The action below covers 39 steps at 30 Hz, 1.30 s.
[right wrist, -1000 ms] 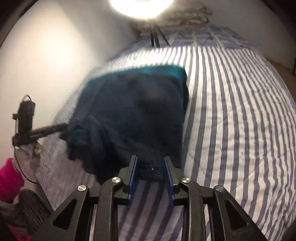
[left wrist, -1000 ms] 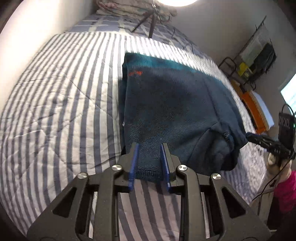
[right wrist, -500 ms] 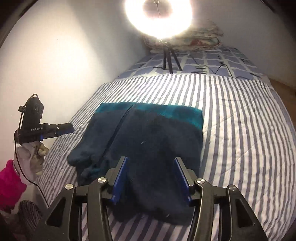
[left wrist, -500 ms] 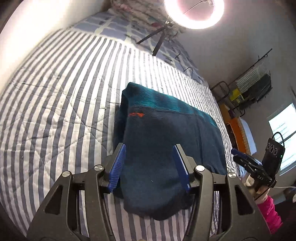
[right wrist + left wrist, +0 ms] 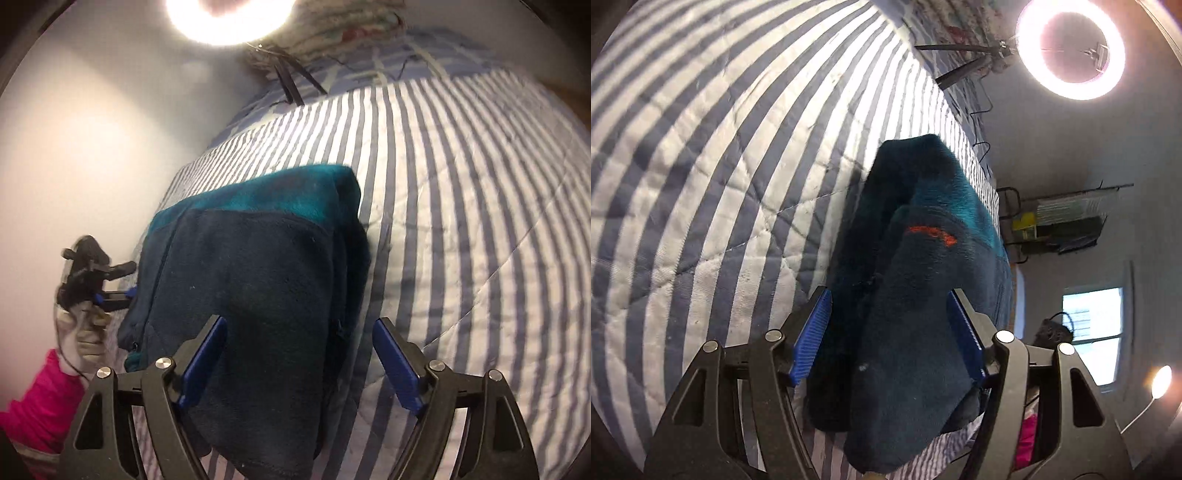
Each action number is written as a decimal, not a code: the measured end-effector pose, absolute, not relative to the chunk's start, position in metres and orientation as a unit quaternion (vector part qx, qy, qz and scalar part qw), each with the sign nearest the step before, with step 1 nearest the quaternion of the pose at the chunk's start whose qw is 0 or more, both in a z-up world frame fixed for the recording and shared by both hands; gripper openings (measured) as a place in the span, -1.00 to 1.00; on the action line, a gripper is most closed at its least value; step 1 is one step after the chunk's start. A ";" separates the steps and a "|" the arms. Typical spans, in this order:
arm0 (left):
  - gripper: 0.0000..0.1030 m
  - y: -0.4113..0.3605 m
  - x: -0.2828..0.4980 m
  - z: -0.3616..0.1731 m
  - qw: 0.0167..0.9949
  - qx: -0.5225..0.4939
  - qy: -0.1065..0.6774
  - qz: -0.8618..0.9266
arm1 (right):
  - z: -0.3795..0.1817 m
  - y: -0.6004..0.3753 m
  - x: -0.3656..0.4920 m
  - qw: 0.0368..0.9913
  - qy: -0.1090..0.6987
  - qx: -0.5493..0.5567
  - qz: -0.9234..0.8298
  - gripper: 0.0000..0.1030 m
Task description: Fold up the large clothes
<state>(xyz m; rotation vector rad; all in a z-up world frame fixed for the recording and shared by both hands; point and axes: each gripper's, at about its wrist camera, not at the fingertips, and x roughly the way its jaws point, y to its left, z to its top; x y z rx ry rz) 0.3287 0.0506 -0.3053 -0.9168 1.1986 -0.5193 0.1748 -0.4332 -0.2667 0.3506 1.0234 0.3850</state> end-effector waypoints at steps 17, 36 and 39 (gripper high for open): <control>0.06 0.021 0.337 -0.318 0.702 -0.402 0.531 -0.250 | -0.310 -0.434 0.186 0.784 0.478 0.300 0.257 0.47; -0.57 -0.042 0.327 -0.239 0.793 -0.257 0.494 -0.247 | -0.244 -0.386 0.168 0.842 0.474 0.153 0.205 -0.34; -0.58 -0.055 0.332 -0.229 0.794 -0.257 0.488 -0.255 | -0.224 -0.391 0.166 0.854 0.461 0.140 0.196 -0.35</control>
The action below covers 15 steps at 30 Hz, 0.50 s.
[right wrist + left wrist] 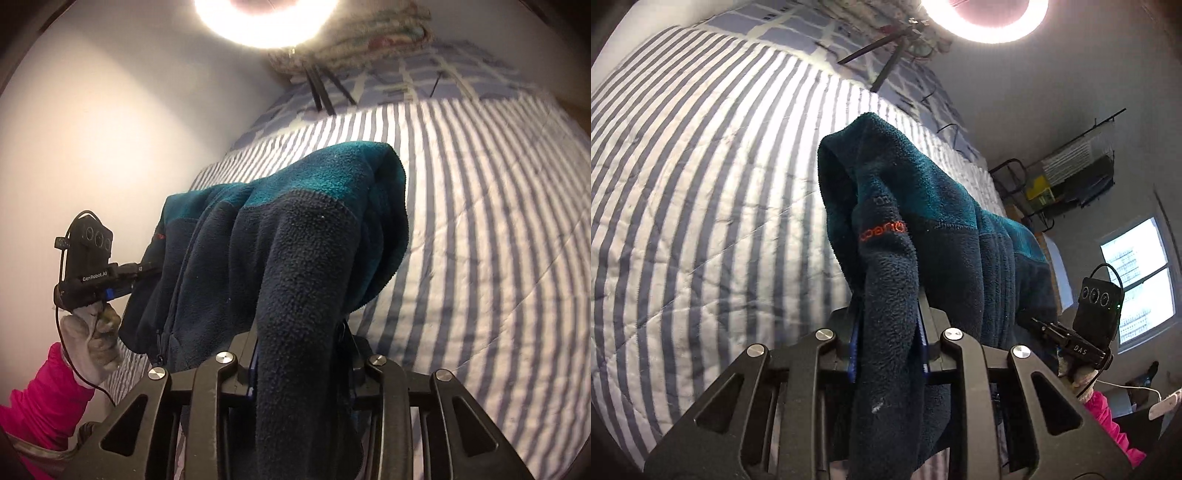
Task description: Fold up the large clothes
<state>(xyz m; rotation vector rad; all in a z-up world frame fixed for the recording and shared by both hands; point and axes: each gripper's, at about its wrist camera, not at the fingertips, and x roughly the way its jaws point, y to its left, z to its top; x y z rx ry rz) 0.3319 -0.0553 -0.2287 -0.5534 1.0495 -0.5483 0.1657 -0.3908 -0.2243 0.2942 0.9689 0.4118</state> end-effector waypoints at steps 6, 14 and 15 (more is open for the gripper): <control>-0.58 -0.100 0.364 -0.208 0.797 -0.248 0.470 -0.289 | -0.184 -0.424 0.167 0.877 0.436 0.113 0.167 -0.36; -0.58 -0.184 0.431 -0.199 0.791 -0.238 0.457 -0.329 | -0.145 -0.489 0.195 0.902 0.410 0.085 0.104 -0.36; -0.58 -0.191 0.436 -0.198 0.791 -0.237 0.456 -0.332 | -0.143 -0.495 0.203 0.904 0.408 0.084 0.097 -0.36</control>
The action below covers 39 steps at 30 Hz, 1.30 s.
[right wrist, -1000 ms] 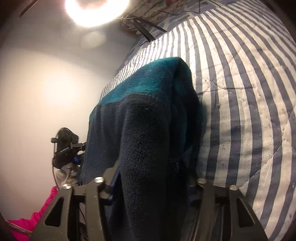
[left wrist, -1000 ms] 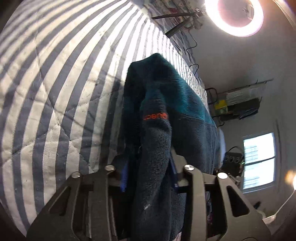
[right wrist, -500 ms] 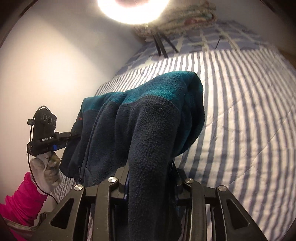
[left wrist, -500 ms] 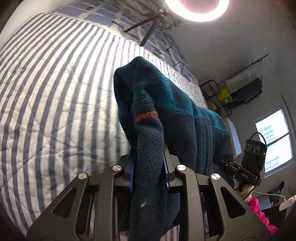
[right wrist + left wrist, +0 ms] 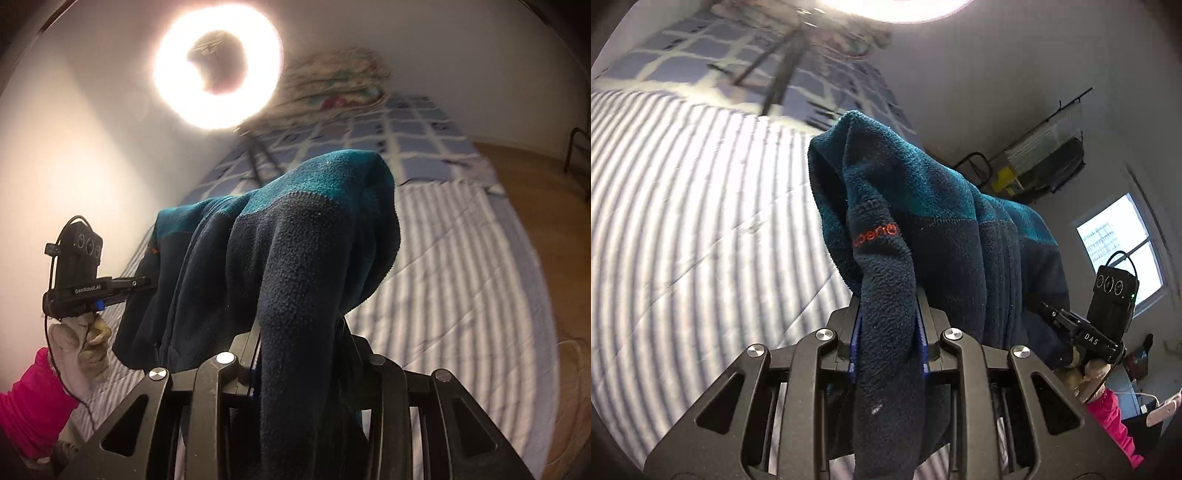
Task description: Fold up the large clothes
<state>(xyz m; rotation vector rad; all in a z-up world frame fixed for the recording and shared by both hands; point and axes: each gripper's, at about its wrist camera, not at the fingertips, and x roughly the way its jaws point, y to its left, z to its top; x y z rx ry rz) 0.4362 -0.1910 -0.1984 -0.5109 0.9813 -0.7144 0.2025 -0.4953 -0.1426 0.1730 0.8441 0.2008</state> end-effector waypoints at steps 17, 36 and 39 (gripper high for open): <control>-0.58 -0.373 0.569 -0.227 0.780 -0.243 0.457 -0.352 | -0.141 -0.624 0.329 0.920 0.388 0.052 -0.030 -0.38; -0.37 -0.423 0.608 -0.287 0.813 -0.120 0.488 -0.294 | -0.229 -0.712 0.387 0.881 0.443 0.088 -0.139 -0.11; -0.03 -0.416 0.605 -0.290 0.814 -0.133 0.490 -0.281 | -0.228 -0.721 0.386 0.880 0.440 0.108 -0.138 0.02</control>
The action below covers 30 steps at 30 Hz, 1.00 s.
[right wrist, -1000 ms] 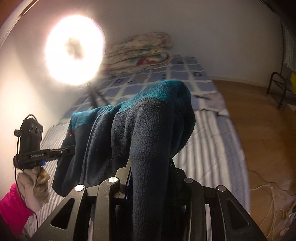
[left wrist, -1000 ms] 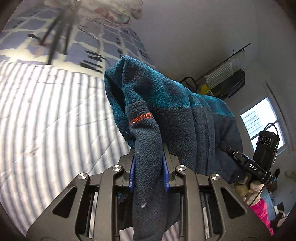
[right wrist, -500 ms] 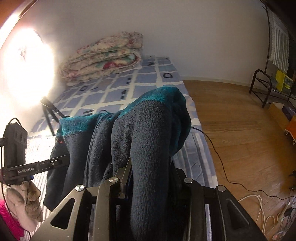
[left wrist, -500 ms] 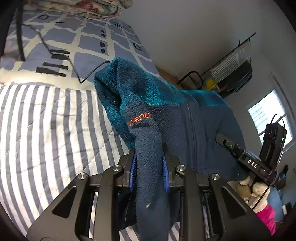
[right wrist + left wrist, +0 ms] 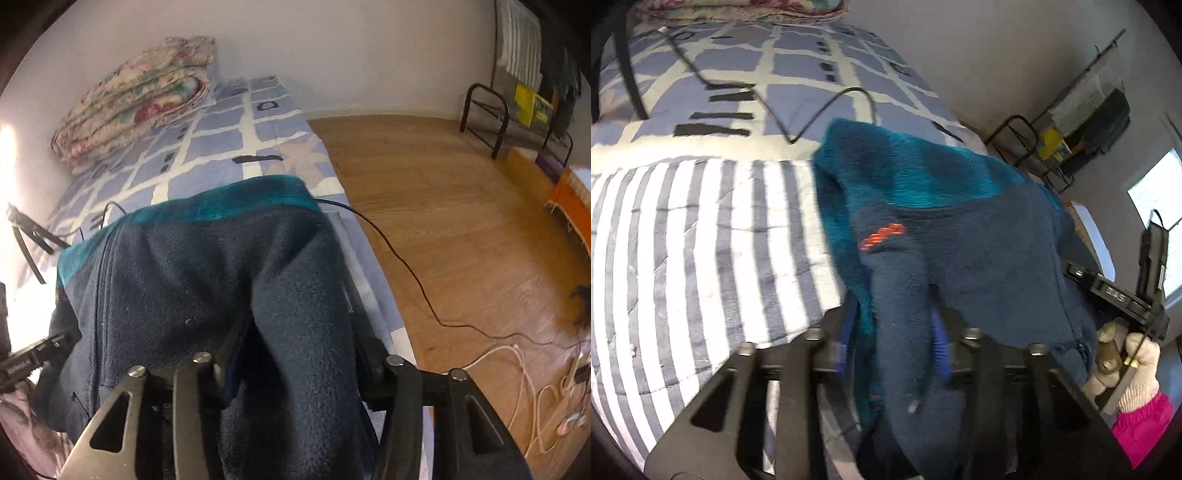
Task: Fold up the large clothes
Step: 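Lower the bundle onto the bed and open both grippers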
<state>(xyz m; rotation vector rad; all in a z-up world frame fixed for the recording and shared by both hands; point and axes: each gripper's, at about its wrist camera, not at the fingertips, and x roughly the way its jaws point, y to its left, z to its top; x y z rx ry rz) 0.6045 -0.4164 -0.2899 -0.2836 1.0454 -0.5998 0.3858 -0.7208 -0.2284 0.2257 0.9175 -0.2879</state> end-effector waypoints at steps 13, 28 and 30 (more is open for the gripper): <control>-0.04 -0.374 0.554 -0.271 0.809 -0.124 0.496 -0.289 | -0.218 -0.728 0.324 0.873 0.441 0.131 -0.163 0.01; -0.10 -0.334 0.419 -0.157 0.841 -0.080 0.441 -0.302 | -0.128 -0.661 0.233 0.891 0.419 0.081 -0.152 -0.13; -0.10 -0.327 0.392 -0.130 0.849 -0.076 0.423 -0.307 | -0.108 -0.641 0.217 0.899 0.408 0.074 -0.138 -0.13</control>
